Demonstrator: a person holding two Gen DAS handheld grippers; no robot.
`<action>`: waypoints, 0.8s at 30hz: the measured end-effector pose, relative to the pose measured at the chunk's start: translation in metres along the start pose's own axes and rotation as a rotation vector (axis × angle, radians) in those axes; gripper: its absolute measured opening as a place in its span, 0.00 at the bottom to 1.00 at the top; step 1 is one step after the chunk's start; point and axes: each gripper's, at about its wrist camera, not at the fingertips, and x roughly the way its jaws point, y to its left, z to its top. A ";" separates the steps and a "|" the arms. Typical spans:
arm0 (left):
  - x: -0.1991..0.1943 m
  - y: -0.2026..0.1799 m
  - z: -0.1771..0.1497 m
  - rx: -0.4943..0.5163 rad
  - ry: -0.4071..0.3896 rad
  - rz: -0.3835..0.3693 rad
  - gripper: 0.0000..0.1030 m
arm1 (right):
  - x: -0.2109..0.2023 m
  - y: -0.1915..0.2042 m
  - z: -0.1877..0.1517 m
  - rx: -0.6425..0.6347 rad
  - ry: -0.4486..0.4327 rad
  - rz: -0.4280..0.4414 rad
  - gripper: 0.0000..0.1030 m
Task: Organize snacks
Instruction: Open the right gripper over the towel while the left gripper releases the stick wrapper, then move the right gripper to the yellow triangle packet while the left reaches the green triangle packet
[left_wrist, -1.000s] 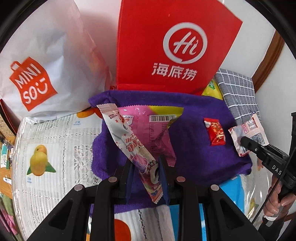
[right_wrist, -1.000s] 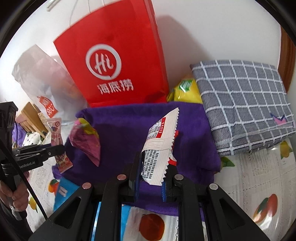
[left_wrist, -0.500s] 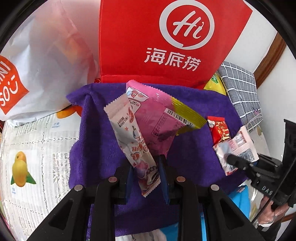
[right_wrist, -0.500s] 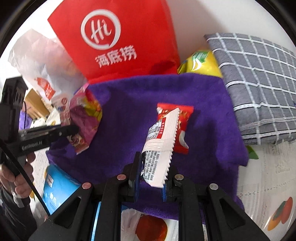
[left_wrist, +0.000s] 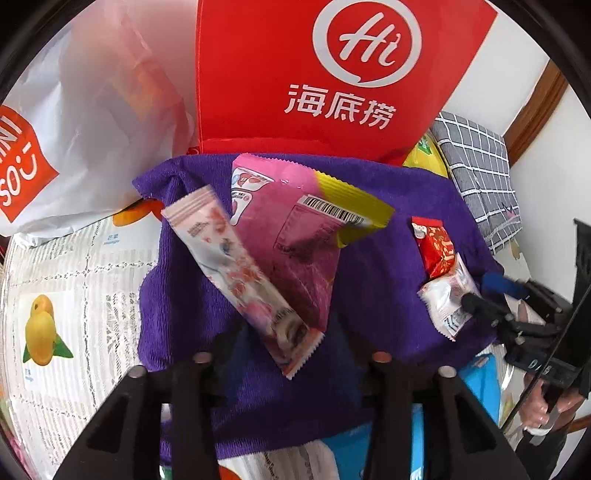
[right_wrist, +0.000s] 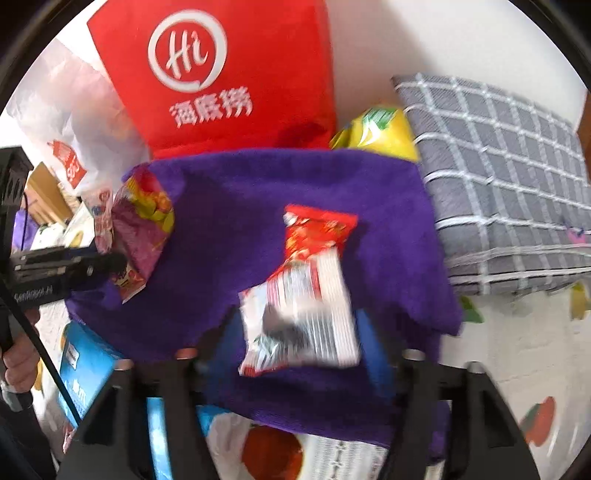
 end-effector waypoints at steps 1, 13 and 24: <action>-0.002 0.000 -0.001 0.001 -0.006 -0.002 0.45 | -0.004 -0.001 0.000 0.002 -0.009 -0.003 0.68; -0.060 -0.007 -0.029 0.023 -0.083 0.074 0.64 | -0.070 0.005 -0.016 0.059 -0.125 -0.079 0.68; -0.123 -0.017 -0.087 0.005 -0.178 0.071 0.64 | -0.138 0.023 -0.077 0.072 -0.186 -0.080 0.68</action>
